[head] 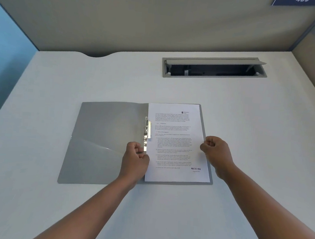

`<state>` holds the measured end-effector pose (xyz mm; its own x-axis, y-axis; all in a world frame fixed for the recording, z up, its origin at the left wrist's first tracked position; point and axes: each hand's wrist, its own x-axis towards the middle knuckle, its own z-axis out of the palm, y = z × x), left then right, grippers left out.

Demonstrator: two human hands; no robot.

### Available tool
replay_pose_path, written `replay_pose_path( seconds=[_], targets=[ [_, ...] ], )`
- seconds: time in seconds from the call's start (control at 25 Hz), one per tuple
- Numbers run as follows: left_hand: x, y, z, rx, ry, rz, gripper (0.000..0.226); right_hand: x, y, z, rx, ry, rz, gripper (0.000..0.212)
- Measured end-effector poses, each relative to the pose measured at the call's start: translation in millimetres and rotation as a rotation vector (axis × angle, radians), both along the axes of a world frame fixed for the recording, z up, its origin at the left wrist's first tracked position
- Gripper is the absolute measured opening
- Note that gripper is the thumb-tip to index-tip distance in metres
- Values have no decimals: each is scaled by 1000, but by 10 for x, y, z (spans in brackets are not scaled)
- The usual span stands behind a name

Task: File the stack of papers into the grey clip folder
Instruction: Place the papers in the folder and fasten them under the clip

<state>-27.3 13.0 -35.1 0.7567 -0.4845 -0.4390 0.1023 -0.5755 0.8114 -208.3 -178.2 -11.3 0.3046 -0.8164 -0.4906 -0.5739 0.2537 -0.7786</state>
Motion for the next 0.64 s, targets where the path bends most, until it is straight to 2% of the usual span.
replay_pose_path(
  seconds=[0.2,0.28,0.36,0.48,0.64],
  targets=[
    [24,6,-5,17,-46,-54,31,18,36,-33,-45,38,36,9],
    [48,3,0,61,-147,-126,32,41,78,-100,-246,211,224,46],
    [81,-1,1,93,-276,-206,41,134,169,-137,-445,325,455,66],
    [188,-49,37,101,-354,-250,53,408,261,-152,-575,427,756,78],
    [465,-177,111,121,-330,-289,60,787,252,-125,-588,520,949,91]
  ],
)
